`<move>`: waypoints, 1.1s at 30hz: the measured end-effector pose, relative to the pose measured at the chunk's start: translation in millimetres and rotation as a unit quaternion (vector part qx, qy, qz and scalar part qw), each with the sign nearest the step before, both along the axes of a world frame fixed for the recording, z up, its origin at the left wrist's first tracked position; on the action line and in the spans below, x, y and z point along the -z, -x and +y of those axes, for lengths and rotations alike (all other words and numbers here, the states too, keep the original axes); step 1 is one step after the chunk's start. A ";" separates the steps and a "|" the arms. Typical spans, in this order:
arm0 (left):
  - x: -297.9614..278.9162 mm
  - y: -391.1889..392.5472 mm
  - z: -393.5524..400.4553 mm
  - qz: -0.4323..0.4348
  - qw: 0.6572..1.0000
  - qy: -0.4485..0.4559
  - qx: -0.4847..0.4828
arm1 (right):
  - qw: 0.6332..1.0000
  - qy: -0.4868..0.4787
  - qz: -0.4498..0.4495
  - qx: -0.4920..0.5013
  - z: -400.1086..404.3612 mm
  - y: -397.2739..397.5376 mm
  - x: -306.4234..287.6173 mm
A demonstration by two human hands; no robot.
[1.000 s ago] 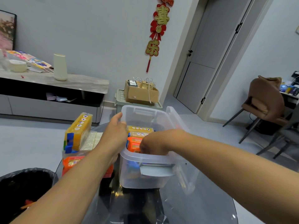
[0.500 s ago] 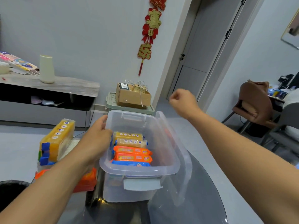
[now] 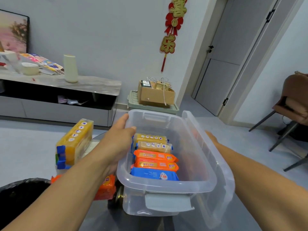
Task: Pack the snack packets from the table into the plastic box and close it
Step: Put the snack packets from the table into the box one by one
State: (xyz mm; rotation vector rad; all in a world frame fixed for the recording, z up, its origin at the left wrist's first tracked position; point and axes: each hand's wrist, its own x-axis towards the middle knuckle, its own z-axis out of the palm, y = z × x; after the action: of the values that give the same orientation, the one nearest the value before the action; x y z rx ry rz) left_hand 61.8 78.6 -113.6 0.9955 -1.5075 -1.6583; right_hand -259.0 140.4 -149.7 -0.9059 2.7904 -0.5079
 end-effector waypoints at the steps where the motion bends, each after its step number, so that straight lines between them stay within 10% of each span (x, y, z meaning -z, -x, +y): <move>1: 0.1 1.0 0.8 0.003 1.000 0.002 0.003 | 1.000 0.016 0.021 0.012 1.8 -4.8 -9.5; 5: -1.3 -2.5 3.7 0.007 1.000 -0.009 0.013 | 0.967 0.250 0.018 0.043 3.5 -14.3 -71.9; 8: -4.7 -5.8 8.1 0.015 0.999 -0.037 0.028 | 0.924 0.348 -0.100 -0.119 21.8 -45.8 -155.2; 13: -7.5 -10.3 14.6 0.040 0.998 -0.052 0.001 | 0.906 -0.081 -0.149 -0.388 46.5 -135.5 -222.5; 18: -8.6 -11.5 16.3 0.061 0.996 -0.064 -0.006 | 0.853 -0.361 -0.055 -0.373 13.4 -191.3 -165.0; 23: -11.0 -12.1 19.0 0.058 0.997 -0.048 -0.006 | 0.837 -0.378 -0.181 -0.353 10.8 -196.5 -102.3; 28: -12.4 -10.1 19.8 0.056 0.998 -0.028 -0.030 | 0.815 -0.397 0.060 -0.419 11.2 -208.1 -65.6; 33: -7.8 -9.5 16.4 0.047 0.998 -0.024 -0.036 | 0.862 -0.324 0.047 -0.387 17.1 -206.0 -79.7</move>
State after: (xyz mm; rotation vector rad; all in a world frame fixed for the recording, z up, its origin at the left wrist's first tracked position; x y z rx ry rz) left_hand 71.4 95.0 -105.8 0.9728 -1.3599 -1.6736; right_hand -53.0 157.5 -69.9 -1.6983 2.0980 0.5676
